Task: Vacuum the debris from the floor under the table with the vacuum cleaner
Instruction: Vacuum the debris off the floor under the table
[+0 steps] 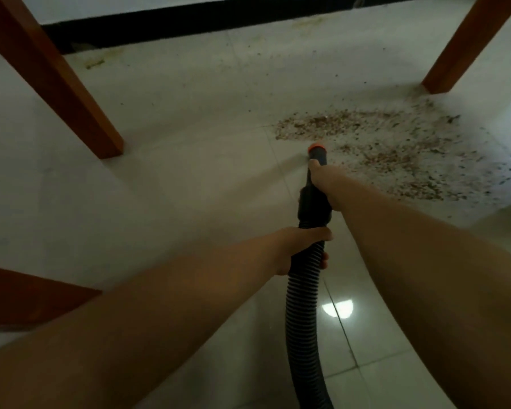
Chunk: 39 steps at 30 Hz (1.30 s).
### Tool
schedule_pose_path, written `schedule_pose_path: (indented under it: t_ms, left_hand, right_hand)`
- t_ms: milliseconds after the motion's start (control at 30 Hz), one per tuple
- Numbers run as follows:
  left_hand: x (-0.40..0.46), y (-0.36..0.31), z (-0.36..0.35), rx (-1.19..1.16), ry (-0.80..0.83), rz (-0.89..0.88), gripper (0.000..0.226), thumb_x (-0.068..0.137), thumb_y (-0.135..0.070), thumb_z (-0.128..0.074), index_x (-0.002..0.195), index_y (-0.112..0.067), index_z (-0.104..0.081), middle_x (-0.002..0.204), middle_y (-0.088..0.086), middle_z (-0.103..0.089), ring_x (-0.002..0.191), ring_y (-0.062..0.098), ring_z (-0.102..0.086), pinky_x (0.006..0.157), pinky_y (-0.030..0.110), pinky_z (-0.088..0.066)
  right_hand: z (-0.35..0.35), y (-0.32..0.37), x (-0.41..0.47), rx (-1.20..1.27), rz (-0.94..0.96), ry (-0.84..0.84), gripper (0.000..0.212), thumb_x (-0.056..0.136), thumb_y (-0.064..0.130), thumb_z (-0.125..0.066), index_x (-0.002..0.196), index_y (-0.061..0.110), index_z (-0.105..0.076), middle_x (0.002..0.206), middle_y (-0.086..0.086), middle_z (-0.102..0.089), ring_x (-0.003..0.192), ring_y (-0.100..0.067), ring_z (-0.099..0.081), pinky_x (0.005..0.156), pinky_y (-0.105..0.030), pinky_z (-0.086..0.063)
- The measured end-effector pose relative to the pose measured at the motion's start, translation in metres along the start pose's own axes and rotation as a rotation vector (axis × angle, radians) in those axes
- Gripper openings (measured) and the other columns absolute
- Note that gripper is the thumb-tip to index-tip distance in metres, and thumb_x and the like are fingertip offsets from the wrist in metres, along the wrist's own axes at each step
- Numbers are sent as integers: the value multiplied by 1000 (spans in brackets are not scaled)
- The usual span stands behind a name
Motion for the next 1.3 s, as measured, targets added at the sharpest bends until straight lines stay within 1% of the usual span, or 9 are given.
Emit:
schedule_pose_path:
  t_ms: [100,167,267,433,600,733,867,933,1300]
  left_hand:
    - [-14,1,-1,55,-22,51,18,90,-19,-62,84,-5,-53,65,9,-57,40,14,-58,44,23,-53]
    - [-21,2,-8,108,-23,82,18,90,-19,-62,84,-5,-53,65,9,-57,47,16,-59,45,23,-54]
    - [-29,3,-22,136,-29,102,17,90,-19,-62,85,-5,-53,67,10,-57,52,18,-57,44,24,-53]
    - [-26,8,-28,127,-2,82,14,91,-17,-61,87,-5,-53,68,12,-55,57,19,-54,42,22,-52]
    - [-20,17,-14,277,73,102,18,88,-19,-64,88,-4,-55,63,8,-61,55,18,-60,61,31,-55]
    - [-8,18,-36,371,122,73,18,88,-20,-64,88,-5,-55,65,8,-61,55,17,-60,60,30,-55]
    - [2,22,-74,398,201,64,16,89,-20,-63,88,-7,-54,67,8,-58,55,16,-58,54,26,-53]
    - [7,27,-91,434,259,68,15,90,-21,-60,86,-9,-53,68,6,-57,54,14,-57,53,24,-52]
    - [1,53,-110,474,347,100,16,89,-20,-62,90,-6,-54,69,7,-57,53,14,-57,49,21,-52]
  right_hand:
    - [0,-6,-11,43,8,56,47,102,46,-29,104,2,-47,120,-21,-61,111,-35,-61,100,-46,-49]
    - [5,-14,-16,72,17,78,48,102,45,-28,105,1,-47,117,-22,-61,112,-36,-61,98,-47,-50]
    - [17,-25,-23,137,-19,108,55,103,45,-27,124,-2,-47,103,-19,-57,110,-36,-60,96,-46,-52]
    - [24,-29,-29,173,-64,61,56,103,45,-28,131,-1,-44,114,-20,-58,111,-35,-60,93,-43,-53]
    - [26,-48,-36,188,-101,-32,58,104,41,-25,131,-5,-48,128,-24,-57,115,-37,-58,99,-45,-48]
    - [47,-74,-32,266,-182,-105,58,102,46,-27,129,-1,-47,90,-16,-55,78,-30,-56,82,-44,-50]
    - [80,-100,-30,347,-254,-196,67,101,49,-26,143,-3,-34,130,-22,-52,107,-36,-57,94,-45,-48]
    - [96,-117,-32,392,-291,-248,68,101,50,-27,146,-2,-30,140,-22,-47,118,-38,-54,99,-45,-46]
    - [110,-165,-61,545,-327,-359,62,99,46,-38,139,-1,-37,127,-21,-55,110,-39,-58,82,-43,-49]
Point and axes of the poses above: each hand's wrist, its own x-axis towards the middle knuckle, its own z-axis out of the back of the hand, y = z × x, the point moved 1 cm from there along x, towards the middle knuckle
